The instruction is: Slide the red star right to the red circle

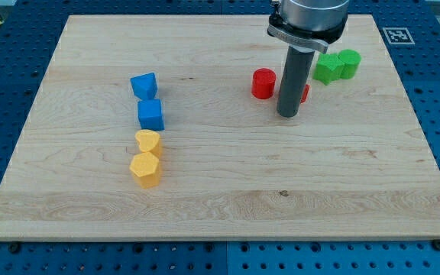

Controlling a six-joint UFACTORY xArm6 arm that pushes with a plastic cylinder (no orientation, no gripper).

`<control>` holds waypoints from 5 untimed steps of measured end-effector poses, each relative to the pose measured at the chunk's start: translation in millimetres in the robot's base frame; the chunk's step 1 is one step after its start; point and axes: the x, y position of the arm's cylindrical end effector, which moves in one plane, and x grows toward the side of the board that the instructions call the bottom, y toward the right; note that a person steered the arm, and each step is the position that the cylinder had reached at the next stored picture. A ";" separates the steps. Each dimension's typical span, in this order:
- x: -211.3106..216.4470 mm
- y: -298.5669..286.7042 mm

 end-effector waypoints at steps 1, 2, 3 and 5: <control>0.0 5.6; -5.4 10.8; -24.4 15.0; -33.3 15.0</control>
